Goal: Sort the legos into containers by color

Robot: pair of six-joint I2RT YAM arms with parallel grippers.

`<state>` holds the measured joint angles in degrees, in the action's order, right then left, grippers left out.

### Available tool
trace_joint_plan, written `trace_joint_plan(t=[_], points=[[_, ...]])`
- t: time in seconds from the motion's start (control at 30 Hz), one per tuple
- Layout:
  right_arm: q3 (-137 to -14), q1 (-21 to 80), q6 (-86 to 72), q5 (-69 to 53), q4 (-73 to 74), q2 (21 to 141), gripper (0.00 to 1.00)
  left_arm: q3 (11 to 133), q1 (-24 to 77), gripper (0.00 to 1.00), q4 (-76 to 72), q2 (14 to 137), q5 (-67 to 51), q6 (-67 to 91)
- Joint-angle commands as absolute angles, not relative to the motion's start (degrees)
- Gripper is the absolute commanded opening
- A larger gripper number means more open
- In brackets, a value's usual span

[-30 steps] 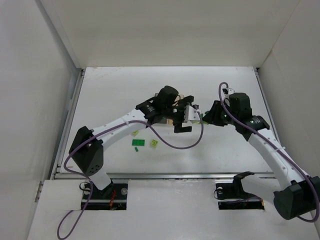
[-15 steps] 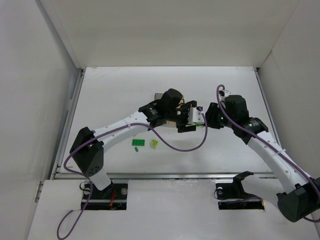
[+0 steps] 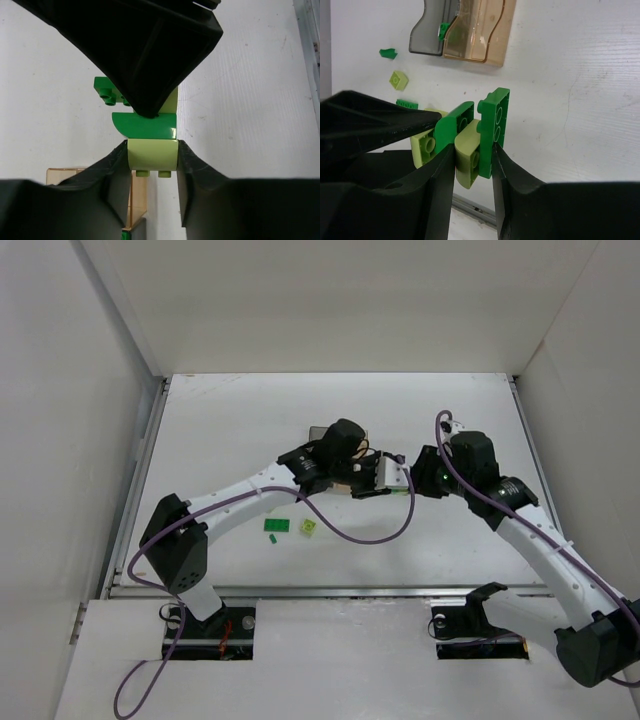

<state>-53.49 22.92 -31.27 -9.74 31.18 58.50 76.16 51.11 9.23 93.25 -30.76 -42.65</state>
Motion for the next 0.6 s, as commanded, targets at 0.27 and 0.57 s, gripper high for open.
trace_joint_plan(t=[0.27, 0.57], points=[[-53.09, 23.38, -31.90, -4.93, 31.55, 59.06, 0.00, 73.66, 51.15, 0.00, 9.32, 90.88, -28.21, -40.96], [-54.23, 23.38, -33.05, 2.11, 33.31, 63.63, 0.00, 70.40, 48.88, 0.00, 8.80, 87.72, -25.41, -38.42]])
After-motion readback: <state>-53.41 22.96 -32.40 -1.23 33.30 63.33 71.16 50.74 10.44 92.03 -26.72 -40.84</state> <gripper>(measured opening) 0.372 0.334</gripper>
